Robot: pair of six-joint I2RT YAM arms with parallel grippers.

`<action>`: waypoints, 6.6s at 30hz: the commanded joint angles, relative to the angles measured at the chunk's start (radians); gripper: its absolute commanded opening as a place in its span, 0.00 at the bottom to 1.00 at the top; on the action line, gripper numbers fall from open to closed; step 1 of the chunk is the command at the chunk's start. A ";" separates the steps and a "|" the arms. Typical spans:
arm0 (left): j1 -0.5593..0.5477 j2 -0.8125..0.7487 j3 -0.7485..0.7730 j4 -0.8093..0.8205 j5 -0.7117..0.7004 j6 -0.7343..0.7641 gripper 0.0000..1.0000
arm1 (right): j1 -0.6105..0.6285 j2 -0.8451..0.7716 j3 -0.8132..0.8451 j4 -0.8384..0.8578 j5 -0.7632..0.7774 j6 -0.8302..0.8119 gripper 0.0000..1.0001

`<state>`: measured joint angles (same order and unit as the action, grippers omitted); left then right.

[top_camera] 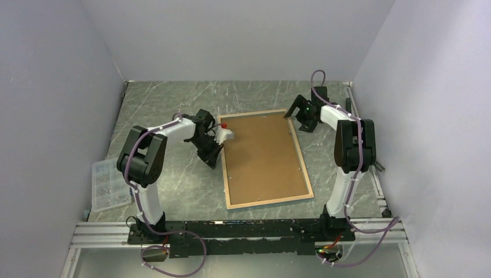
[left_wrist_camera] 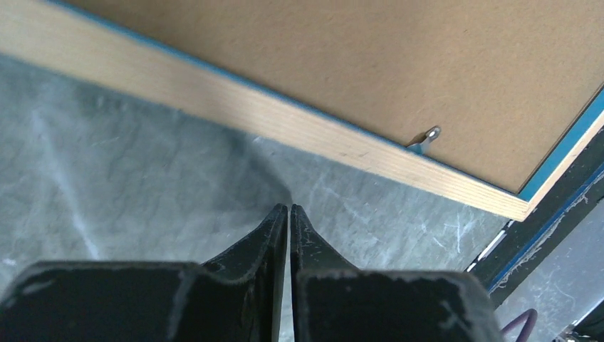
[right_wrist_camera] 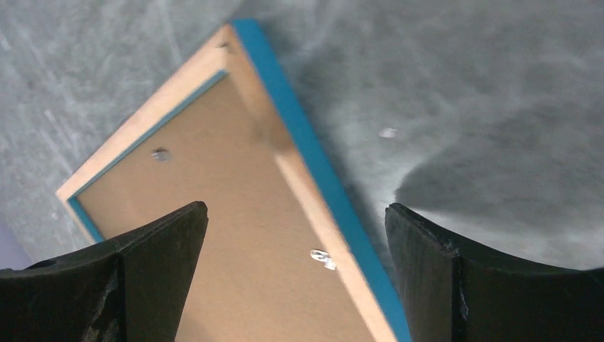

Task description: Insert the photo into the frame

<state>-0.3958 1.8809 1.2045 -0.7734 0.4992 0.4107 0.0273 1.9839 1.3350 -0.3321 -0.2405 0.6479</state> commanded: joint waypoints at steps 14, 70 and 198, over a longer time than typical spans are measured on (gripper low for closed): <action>-0.127 -0.021 -0.010 -0.023 0.043 0.031 0.14 | 0.398 0.371 0.592 -0.095 -0.230 -0.031 1.00; 0.403 0.306 0.348 -0.018 0.321 -0.175 0.28 | 0.065 -0.742 -0.566 -0.379 -0.079 0.007 1.00; 0.352 0.298 0.209 0.042 0.476 -0.273 0.14 | 0.677 0.456 0.549 0.111 -0.433 0.348 0.75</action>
<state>-0.0238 2.1643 1.3945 -0.7681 0.9916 0.1394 0.6598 2.4100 1.8530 -0.2005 -0.6022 1.0203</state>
